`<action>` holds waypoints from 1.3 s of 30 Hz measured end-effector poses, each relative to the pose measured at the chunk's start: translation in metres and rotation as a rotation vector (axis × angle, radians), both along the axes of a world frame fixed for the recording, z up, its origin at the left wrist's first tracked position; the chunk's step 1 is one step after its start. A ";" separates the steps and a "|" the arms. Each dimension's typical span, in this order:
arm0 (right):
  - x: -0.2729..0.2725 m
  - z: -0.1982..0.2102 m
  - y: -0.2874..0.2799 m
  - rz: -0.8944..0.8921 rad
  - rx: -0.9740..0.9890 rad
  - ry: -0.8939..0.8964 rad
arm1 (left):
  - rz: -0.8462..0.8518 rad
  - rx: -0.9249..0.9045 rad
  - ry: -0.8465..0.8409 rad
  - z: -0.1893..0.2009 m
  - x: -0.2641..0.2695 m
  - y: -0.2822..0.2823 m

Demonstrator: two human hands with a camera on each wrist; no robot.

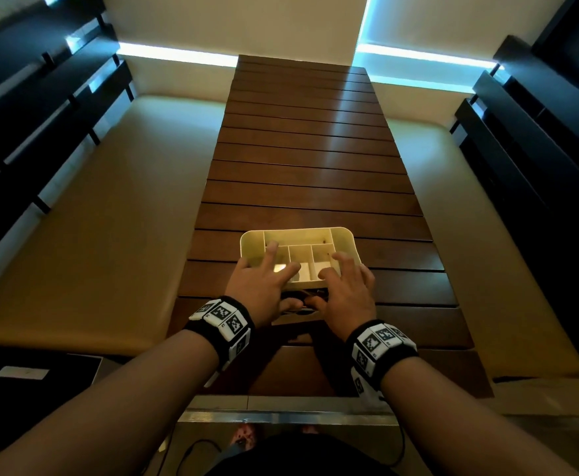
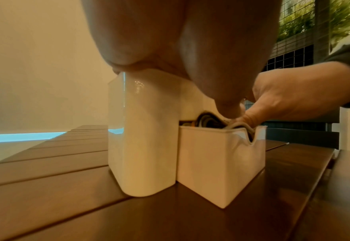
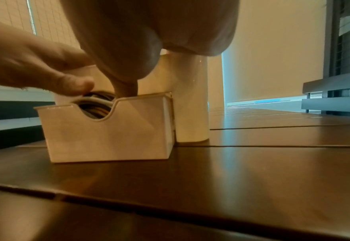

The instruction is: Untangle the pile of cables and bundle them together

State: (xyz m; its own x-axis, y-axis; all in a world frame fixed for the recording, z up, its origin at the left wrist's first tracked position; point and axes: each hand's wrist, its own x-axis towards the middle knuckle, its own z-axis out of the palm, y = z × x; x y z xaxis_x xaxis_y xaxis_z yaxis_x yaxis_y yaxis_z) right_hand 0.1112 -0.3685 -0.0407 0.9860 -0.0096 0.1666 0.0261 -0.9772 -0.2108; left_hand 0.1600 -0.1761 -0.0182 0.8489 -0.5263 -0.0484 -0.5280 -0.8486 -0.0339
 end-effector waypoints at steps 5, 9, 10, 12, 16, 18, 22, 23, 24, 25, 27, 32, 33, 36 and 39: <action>0.006 0.005 0.002 -0.008 0.010 0.000 | 0.007 -0.009 -0.018 0.001 0.005 -0.001; 0.004 0.012 -0.014 0.093 0.026 0.043 | -0.020 0.009 -0.012 0.003 0.010 -0.002; 0.002 0.014 -0.020 0.138 -0.002 0.074 | -0.026 0.009 -0.006 0.005 0.010 -0.002; 0.001 0.013 -0.028 0.204 -0.082 0.126 | -0.036 0.001 0.015 0.009 0.012 0.000; 0.004 0.008 -0.030 0.249 -0.144 0.086 | -0.063 0.026 0.050 0.015 0.013 0.000; 0.006 0.006 -0.029 0.254 -0.157 0.042 | -0.061 0.056 0.086 0.015 0.013 0.000; 0.009 0.002 -0.026 0.229 -0.134 -0.024 | -0.048 0.070 0.103 0.016 0.013 -0.003; 0.009 0.002 -0.025 0.222 -0.133 -0.036 | -0.048 0.066 0.101 0.016 0.012 -0.004; 0.010 0.001 -0.023 0.217 -0.129 -0.042 | -0.047 0.063 0.096 0.016 0.012 -0.004; 0.010 0.000 -0.022 0.214 -0.123 -0.048 | -0.046 0.063 0.089 0.016 0.012 -0.003; 0.010 0.001 -0.023 0.212 -0.119 -0.049 | -0.054 0.064 0.076 0.016 0.013 -0.003; 0.010 0.010 -0.021 0.196 -0.097 0.017 | -0.045 0.026 0.063 0.018 0.012 -0.002; 0.011 0.012 -0.020 0.174 -0.080 0.030 | -0.037 0.020 0.062 0.018 0.011 -0.003; 0.013 0.011 -0.013 0.113 -0.069 -0.002 | -0.020 0.018 0.058 0.016 0.011 -0.004; 0.014 0.005 -0.007 0.072 -0.098 -0.053 | -0.006 0.026 0.060 0.014 0.012 -0.006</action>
